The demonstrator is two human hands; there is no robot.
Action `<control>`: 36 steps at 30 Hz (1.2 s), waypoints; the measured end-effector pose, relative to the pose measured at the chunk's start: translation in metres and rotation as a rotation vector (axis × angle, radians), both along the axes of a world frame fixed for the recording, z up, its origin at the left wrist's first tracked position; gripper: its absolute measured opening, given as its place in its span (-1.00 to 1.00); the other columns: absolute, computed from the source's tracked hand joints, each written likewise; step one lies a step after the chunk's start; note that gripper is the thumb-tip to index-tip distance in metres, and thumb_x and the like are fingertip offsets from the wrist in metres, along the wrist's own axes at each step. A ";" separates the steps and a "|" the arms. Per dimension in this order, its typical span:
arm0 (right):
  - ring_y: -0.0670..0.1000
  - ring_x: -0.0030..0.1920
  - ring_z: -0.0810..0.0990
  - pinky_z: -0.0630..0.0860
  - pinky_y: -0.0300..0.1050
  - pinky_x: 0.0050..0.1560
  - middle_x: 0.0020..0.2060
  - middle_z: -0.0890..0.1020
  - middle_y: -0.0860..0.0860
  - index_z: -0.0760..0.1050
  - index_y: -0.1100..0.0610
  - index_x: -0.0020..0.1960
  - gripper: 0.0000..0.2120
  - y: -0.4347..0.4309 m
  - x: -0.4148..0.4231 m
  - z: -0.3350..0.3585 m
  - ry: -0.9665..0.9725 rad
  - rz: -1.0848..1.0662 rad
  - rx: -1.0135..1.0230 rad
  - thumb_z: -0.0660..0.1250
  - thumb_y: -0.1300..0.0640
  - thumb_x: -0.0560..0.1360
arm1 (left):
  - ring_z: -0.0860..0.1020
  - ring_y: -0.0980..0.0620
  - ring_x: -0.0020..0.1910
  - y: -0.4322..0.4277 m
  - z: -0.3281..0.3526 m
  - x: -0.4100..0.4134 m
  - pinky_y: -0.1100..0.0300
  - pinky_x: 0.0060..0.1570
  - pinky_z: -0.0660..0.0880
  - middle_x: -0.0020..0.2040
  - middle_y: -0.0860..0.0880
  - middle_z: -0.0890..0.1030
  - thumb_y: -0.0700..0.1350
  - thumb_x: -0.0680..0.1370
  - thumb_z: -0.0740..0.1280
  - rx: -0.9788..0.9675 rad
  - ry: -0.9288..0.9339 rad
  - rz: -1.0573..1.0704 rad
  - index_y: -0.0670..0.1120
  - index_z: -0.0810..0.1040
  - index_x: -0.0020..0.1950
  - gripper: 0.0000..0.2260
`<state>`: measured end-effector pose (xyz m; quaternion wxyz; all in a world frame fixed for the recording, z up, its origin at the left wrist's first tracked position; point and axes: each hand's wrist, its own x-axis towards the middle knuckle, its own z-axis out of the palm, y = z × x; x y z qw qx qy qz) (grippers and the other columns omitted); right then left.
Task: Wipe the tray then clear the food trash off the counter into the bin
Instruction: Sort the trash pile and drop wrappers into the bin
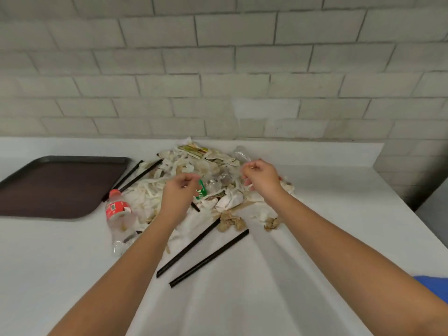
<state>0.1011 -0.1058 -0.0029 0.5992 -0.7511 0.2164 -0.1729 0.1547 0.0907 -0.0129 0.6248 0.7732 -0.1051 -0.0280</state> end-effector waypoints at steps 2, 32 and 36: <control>-0.03 -0.40 0.57 0.47 -0.18 -0.35 -0.30 0.60 0.00 0.56 0.11 -0.11 -0.95 0.001 0.034 0.003 -0.008 -0.012 -0.066 0.36 0.13 0.48 | 0.56 0.04 -0.31 0.004 0.002 0.034 0.30 -0.37 0.45 -0.23 -0.05 0.63 -0.14 0.56 0.30 0.027 -0.013 0.009 -0.09 0.58 -0.08 -0.92; 0.12 -0.01 0.57 0.51 -0.02 -0.02 -0.05 0.64 0.08 0.56 0.11 0.13 -0.76 -0.040 0.168 -0.019 0.099 0.092 -1.054 0.16 0.10 0.59 | 0.57 -0.11 0.05 -0.051 0.019 0.227 0.06 0.12 0.38 0.13 -0.10 0.61 -0.20 0.60 0.12 0.931 -0.696 -0.067 -0.05 0.55 0.23 -0.71; 0.16 -0.10 0.58 0.47 -0.06 -0.12 -0.11 0.65 0.13 0.53 0.19 0.12 -0.77 -0.042 0.163 -0.001 0.011 0.061 -1.115 0.16 0.15 0.59 | 0.57 -0.18 0.04 -0.044 0.034 0.224 0.05 -0.06 0.48 0.11 -0.17 0.60 -0.22 0.59 0.14 0.726 -0.635 -0.029 -0.14 0.53 0.22 -0.73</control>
